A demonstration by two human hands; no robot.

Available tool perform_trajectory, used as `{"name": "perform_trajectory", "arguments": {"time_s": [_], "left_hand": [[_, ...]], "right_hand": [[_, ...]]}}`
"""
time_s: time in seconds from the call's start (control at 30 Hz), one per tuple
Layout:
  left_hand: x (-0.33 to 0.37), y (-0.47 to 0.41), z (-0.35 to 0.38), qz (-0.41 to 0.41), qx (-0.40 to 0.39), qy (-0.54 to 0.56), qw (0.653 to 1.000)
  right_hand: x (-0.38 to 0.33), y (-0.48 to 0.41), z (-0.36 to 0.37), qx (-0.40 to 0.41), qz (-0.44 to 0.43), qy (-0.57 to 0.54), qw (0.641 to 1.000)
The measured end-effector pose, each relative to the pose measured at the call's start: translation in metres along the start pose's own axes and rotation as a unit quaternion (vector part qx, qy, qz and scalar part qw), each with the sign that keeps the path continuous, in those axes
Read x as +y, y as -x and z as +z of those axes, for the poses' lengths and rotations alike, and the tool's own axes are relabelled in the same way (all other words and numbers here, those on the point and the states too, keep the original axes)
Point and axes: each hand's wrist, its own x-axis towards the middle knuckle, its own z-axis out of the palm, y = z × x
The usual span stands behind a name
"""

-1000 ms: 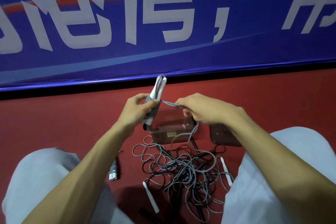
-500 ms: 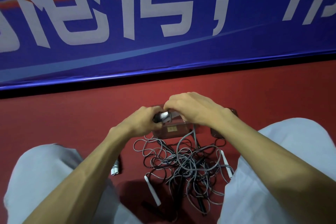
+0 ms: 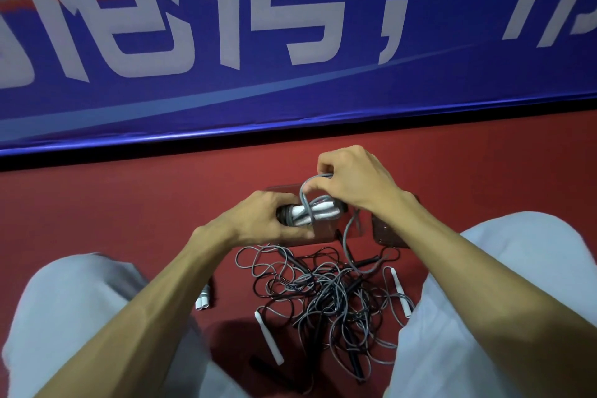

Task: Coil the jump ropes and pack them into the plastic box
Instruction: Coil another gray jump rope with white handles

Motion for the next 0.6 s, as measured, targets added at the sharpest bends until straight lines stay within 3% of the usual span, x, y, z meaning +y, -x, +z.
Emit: {"name": "perform_trajectory", "arguments": {"time_s": [0.2,0.33,0.47,0.6], "left_hand": [[0.007,0.001,0.002,-0.022,0.014,0.066,0.997],[0.011,0.001,-0.006,-0.043,0.027,0.165,0.985],[0.018,0.004,-0.012,-0.041,-0.006,0.297,0.954],[0.015,0.003,-0.018,-0.037,0.059,0.438,0.896]], "right_hand": [[0.005,-0.004,0.003,-0.027,0.046,-0.085,0.995],[0.02,-0.009,-0.002,-0.093,0.05,-0.151,0.983],[0.021,-0.008,-0.01,-0.177,0.024,-0.311,0.933],[0.022,-0.007,-0.011,-0.19,0.051,-0.454,0.869]]}}
